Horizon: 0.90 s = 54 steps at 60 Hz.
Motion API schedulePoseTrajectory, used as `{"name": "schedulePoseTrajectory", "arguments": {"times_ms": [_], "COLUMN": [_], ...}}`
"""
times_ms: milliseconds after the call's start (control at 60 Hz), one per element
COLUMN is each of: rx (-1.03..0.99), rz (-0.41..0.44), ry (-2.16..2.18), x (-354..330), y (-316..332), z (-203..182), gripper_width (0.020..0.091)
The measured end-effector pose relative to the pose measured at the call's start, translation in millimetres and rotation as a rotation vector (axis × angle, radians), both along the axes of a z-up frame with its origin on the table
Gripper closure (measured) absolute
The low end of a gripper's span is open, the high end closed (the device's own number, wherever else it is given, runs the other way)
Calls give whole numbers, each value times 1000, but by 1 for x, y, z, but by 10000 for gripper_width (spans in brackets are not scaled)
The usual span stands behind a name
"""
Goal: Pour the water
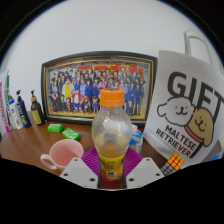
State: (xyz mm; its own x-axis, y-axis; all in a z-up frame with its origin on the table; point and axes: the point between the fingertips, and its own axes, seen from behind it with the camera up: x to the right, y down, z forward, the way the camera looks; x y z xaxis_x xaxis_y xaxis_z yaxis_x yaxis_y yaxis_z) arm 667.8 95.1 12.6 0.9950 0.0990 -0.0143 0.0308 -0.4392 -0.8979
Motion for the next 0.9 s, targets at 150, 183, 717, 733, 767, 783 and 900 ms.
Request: {"name": "schedulePoseTrajectory", "arguments": {"times_ms": [150,183,717,733,767,783,900], "rx": [15,23,-101,-103,-113,-117,-117], "rz": [-1,1,-44,-46,-49,-51,-72], "ry": [81,82,44,42,36,32,-1], "x": [-4,-3,5,5,6,7,5], "y": [3,3,-37,-40,-49,-53,-88], "z": [-21,-23,-32,-31,-28,-27,-7], "gripper_width": [816,823,250,250,251,252,249]}}
